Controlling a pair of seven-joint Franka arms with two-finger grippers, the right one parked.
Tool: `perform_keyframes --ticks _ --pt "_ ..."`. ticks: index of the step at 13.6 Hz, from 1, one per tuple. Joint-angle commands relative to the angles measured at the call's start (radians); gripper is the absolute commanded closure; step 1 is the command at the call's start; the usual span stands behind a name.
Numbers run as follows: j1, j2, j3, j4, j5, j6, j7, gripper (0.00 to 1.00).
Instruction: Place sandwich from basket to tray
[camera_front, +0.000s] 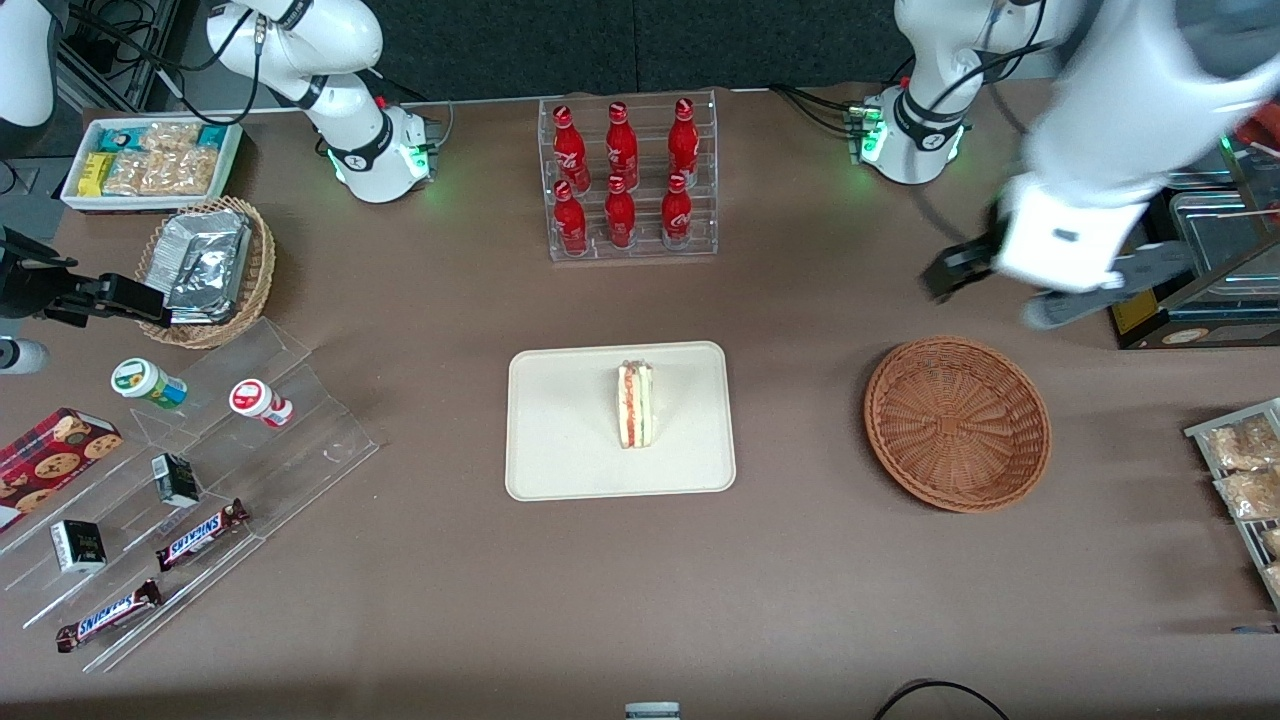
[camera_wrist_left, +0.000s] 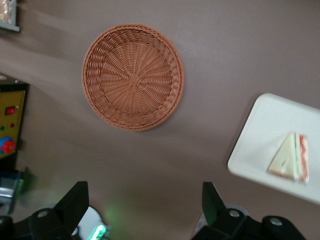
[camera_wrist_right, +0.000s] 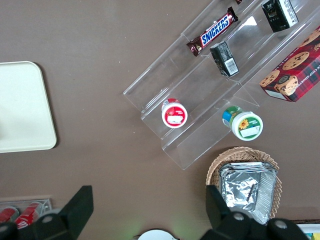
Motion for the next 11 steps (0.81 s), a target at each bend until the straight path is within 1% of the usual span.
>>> perform_keyframes --ticks 1,4,6,9,11 --pt "0.085 -0.155 -0.007 -0.156 -0.035 -0.009 0.181 0.00" --pt "0.093 -0.284 0.094 -0.292 -0.039 0.000 0.391 0.00" --pt "0.113 -0.325 0.147 -0.342 -0.038 0.033 0.505 0.00" --pt "0.162 -0.300 0.138 -0.335 -0.038 0.046 0.529 0.00" --pt "0.214 -0.268 0.075 -0.304 -0.071 0.044 0.520 0.00"
